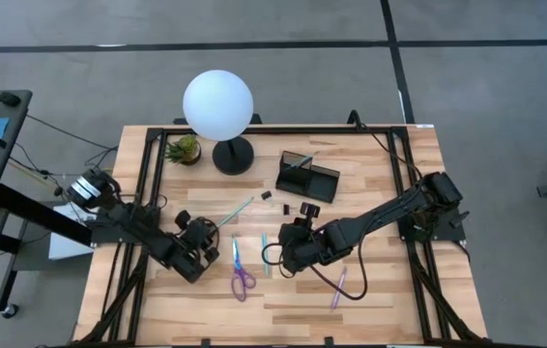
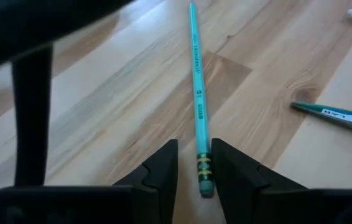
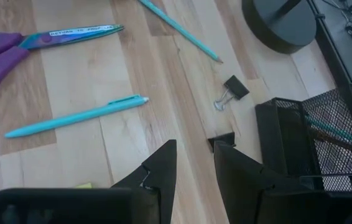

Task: Pick and place office supplies into organizer
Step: Put the blue pencil into the black desk organizer

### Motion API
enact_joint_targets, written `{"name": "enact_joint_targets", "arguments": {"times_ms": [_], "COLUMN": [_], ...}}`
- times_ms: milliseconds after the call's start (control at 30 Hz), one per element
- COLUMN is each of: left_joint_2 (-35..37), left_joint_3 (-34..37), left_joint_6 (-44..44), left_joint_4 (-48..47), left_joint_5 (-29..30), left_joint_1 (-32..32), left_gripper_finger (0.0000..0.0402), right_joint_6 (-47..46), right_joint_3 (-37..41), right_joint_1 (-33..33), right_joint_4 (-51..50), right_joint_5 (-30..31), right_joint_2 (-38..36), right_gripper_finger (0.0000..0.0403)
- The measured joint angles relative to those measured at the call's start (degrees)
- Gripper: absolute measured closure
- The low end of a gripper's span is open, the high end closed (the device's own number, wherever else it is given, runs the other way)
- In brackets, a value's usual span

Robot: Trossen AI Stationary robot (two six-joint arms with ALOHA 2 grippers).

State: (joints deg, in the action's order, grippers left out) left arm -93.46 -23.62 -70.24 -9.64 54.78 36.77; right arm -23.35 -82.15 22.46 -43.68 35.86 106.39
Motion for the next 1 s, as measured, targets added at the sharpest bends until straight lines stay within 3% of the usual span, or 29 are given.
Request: {"name": "enact_joint_targets", "arguments": {"times_ms": [100, 300, 367, 600, 733, 1000], "left_joint_2": [0.36, 0.23, 0.25, -0.23, -0.92, -5.31], "left_joint_3": [4.29, 16.29, 18.28, 16.02, 14.48, 12.50], "left_joint_6": [0.11, 3.27, 5.83, 7.04, 2.93, 1.77], "left_joint_4": [9.48, 39.41, 44.00, 40.88, 35.80, 35.06], "left_joint_5": [0.89, 1.32, 0.54, 0.17, 0.53, 2.84], "left_joint_1": [0.09, 2.18, 2.60, 2.13, 1.08, 0.57], "left_gripper_finger": [0.0310, 0.0310, 0.0310, 0.0310, 0.0310, 0.0310], "right_joint_6": [-0.02, -0.02, -0.02, -0.03, -0.04, -0.04], "right_joint_3": [0.00, 0.00, 0.00, 0.00, 0.00, -0.02], "right_joint_1": [0.00, -0.07, -0.07, -0.04, -0.04, 0.00], "right_joint_4": [0.00, 0.00, 0.02, 0.01, 0.02, 0.02], "right_joint_5": [0.00, 0.00, 0.00, 0.00, -0.02, -0.02], "right_joint_2": [0.00, 0.00, 0.00, 0.00, 0.02, 0.02], "right_gripper_finger": [0.0301, 0.0301, 0.0301, 0.0301, 0.0301, 0.0301]}}
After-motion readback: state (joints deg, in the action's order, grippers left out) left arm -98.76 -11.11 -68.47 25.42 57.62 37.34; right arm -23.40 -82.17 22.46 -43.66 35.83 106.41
